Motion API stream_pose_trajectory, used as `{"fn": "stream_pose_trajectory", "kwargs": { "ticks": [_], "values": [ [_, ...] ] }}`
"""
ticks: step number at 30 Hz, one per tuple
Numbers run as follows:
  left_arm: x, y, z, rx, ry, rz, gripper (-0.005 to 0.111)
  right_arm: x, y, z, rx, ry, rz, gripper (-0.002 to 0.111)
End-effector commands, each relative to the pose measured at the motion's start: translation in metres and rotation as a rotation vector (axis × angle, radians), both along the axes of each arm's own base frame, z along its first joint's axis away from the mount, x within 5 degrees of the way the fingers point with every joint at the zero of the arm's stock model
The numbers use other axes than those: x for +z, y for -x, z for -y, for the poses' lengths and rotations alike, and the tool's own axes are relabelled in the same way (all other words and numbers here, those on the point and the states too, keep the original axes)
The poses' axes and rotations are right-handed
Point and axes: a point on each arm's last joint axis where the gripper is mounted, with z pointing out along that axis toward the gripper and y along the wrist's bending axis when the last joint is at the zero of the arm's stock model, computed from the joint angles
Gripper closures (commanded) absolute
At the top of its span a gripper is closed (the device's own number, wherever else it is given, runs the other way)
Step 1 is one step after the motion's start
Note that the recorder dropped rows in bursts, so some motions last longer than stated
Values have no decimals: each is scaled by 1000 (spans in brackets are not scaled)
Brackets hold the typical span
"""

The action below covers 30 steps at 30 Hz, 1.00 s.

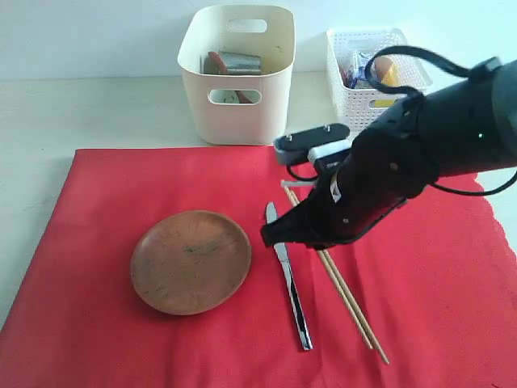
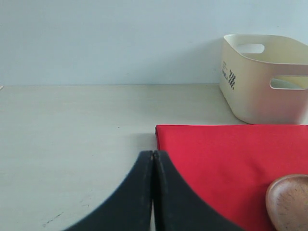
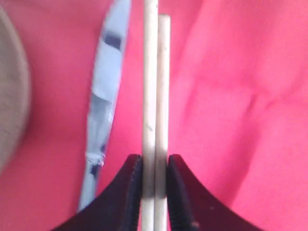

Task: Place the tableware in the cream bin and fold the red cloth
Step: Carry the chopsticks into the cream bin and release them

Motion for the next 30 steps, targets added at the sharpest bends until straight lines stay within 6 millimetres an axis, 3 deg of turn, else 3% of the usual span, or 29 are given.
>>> {"fn": "stream_pose_trajectory", "kwargs": {
  "ticks": [1, 5, 11, 17, 23, 30],
  "values": [
    [1, 0, 0, 2, -2, 8, 106, 44, -11, -8, 13, -91, 133, 108],
    [1, 0, 0, 2, -2, 8, 106, 85, -30, -19, 53, -138, 282, 108],
    [1, 0, 0, 2, -2, 8, 106, 129, -52, -28, 103, -162, 463, 108],
    [1, 0, 0, 2, -2, 8, 106, 167, -86, -15, 35, -246, 618, 108],
    [1, 0, 0, 2, -2, 8, 106, 185, -118, -8, 11, -342, 779, 108],
    [1, 0, 0, 2, -2, 8, 106, 184, -149, -25, 119, -463, 1008, 108]
  ]
}}
